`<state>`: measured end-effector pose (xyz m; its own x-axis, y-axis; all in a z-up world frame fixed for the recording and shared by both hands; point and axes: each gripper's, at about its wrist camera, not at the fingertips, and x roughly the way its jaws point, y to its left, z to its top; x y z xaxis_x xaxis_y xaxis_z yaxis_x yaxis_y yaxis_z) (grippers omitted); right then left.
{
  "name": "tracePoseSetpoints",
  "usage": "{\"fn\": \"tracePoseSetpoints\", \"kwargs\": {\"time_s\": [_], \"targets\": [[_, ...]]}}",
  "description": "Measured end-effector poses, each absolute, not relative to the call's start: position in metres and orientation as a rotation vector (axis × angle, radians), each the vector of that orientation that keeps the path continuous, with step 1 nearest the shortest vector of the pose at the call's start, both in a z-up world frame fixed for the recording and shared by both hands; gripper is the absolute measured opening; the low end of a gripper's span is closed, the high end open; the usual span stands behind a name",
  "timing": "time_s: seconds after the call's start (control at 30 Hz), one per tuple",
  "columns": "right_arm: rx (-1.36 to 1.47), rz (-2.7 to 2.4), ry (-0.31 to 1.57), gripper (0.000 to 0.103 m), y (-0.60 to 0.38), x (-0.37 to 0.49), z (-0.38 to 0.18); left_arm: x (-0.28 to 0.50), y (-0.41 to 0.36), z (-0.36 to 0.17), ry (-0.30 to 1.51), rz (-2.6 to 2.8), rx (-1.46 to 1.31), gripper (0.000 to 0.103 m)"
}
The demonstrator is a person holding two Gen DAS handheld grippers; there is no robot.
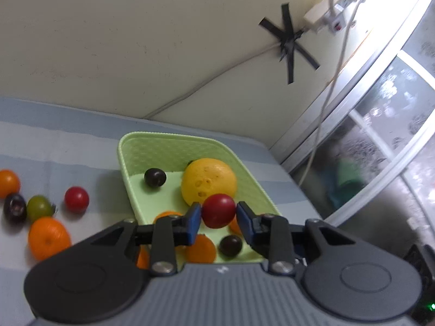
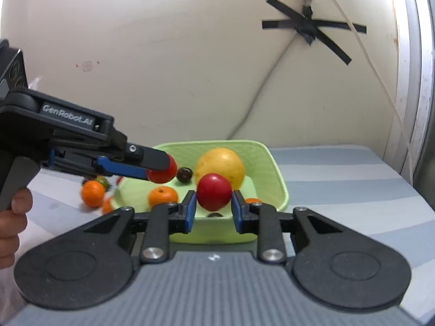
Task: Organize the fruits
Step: 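Grasp a red tomato with the left gripper while the right grasps another, drop both in basket, then grasp an orange tomato with the left gripper while the right grasps a dark plum, drop both in basket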
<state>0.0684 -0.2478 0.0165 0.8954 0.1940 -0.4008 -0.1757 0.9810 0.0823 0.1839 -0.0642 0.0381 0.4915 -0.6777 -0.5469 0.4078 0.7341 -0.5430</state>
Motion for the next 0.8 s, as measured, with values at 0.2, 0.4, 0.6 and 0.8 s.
{"fn": "tracePoseSetpoints", "kwargs": {"time_s": [0.2, 0.4, 0.6, 0.8], "targets": [[0.033, 0.175, 0.375, 0.047, -0.246, 0.067, 0.019, 0.192, -0.073, 0.042, 0.820, -0.655, -0.309, 0.043], [0.080, 0.336, 0.337, 0.039, -0.232, 0.031, 0.038, 0.173, 0.005, 0.082, 0.663, -0.564, -0.359, 0.043], [-0.024, 0.532, 0.357, 0.030, -0.176, 0.029, 0.047, 0.167, 0.092, 0.069, 0.690, -0.409, -0.441, 0.043], [-0.054, 0.595, 0.470, 0.030, -0.145, 0.074, 0.051, 0.177, 0.121, 0.030, 0.788, -0.392, -0.509, 0.043]]}}
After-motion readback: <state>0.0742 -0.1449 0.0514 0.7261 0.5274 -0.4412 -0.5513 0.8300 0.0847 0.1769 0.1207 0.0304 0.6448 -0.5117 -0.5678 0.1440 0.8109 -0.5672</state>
